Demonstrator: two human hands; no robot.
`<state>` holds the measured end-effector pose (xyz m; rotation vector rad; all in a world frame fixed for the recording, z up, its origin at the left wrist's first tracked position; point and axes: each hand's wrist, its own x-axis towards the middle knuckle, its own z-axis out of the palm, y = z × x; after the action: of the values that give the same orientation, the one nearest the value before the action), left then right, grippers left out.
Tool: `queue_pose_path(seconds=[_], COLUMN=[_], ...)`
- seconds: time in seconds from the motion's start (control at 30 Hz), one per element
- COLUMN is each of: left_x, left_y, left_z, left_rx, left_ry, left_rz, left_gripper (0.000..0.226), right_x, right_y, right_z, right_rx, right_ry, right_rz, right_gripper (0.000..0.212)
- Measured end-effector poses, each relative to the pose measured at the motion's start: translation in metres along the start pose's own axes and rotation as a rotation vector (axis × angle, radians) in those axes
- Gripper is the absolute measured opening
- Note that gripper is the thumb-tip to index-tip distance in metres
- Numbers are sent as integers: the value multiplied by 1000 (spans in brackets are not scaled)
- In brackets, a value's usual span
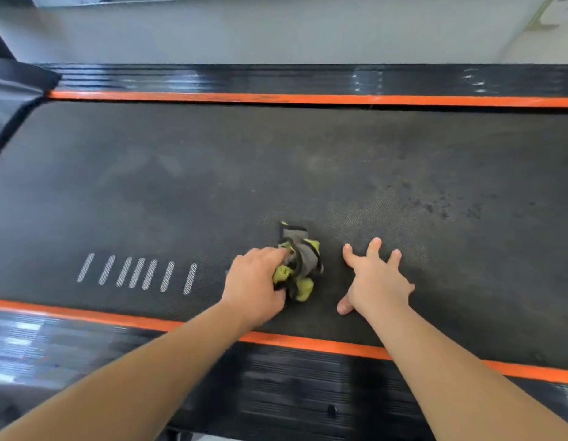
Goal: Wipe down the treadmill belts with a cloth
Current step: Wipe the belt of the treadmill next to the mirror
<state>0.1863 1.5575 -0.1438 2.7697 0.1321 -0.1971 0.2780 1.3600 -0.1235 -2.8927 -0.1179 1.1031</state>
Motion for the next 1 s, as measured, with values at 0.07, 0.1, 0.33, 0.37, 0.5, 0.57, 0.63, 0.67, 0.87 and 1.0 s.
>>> queue_pose_path(seconds=[0.07,0.1,0.33,0.37,0.5,0.57,0.63,0.67,0.87,1.0], left_x=[-25,-26,-1,-3,-11,-22,-34,-34,-32,-47], left_y=[0,-9,-78,-72,-4,43,74,74,-46,-48], left_z=[-5,-12,-50,-46,-17,6,19,18,-32,-32], left_rx=[10,62,91,30,-177,-211,-157,-121,202,-45], left_ry=[-147,-205,-30,-10,13,-69,-156,-163,-79,-20], left_rz=[287,386,-380,-452,-442,-265,-85,-31,-231,-486], left_gripper=[62,64,62,62,65,63,59,58,63,63], right_x=[-3,-5,-6,-6,-4,-5,-8,-8,-6,-10], right_y=[2,4,4,3,-1,-1,3,5,11,17], right_z=[2,3,2,1,0,0,1,2,6,15], right_rx=[6,0,-44,-50,-43,-36,-59,-76,-46,-1], right_ry=[39,47,30,19,-3,11,68,87,56,140], right_rz=[-11,-22,-25,-26,-12,-20,-34,-40,-48,-80], right_gripper=[111,112,127,126,124,109,99,100,125,128])
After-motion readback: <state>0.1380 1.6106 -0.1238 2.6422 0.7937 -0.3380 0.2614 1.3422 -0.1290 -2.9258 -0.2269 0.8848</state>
